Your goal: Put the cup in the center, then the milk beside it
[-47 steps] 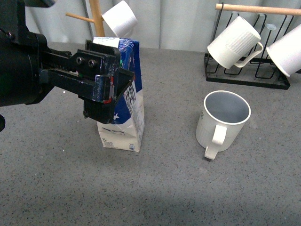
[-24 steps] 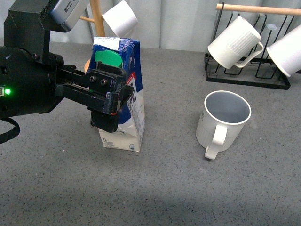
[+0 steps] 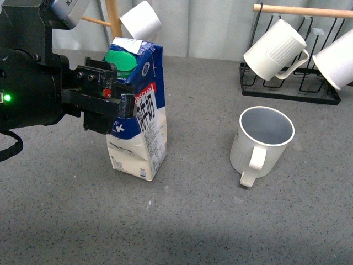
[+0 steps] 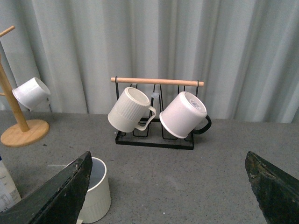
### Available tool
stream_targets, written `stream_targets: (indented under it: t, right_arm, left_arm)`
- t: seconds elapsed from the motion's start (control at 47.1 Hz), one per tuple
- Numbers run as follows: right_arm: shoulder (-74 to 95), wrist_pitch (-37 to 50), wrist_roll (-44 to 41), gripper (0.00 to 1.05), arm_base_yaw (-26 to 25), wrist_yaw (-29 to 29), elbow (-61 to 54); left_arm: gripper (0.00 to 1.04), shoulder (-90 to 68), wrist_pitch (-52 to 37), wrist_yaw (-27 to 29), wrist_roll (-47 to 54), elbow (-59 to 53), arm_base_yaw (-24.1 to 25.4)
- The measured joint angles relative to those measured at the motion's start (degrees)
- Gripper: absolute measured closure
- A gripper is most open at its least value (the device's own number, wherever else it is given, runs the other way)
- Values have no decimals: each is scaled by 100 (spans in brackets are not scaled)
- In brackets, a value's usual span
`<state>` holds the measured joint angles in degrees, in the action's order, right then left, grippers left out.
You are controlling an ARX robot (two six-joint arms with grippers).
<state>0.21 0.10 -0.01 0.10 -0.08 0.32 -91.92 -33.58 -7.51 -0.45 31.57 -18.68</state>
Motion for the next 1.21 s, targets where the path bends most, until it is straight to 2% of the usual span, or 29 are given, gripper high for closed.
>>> stream_targets:
  t: [0.148,0.233,0.509,0.848,1.209]
  right_arm:
    - [0,0,0,9,0,-2,0]
    - [0,0,0,9,0,0,0]
    - [0,0,0,9,0,0,0]
    - [0,0,0,9,0,0,0]
    - [0,0,0,9,0,0,0]
  left_arm:
    - [91,140,0,70,-2,11,-127]
    - [100,151,-33,162,-4,87,-229]
    - [100,-389,-361,691,15,535,-671]
    - [100,-754,-435,846,-96,892,-1279]
    - [100,-1130,-763,1102,-131,994,-1495]
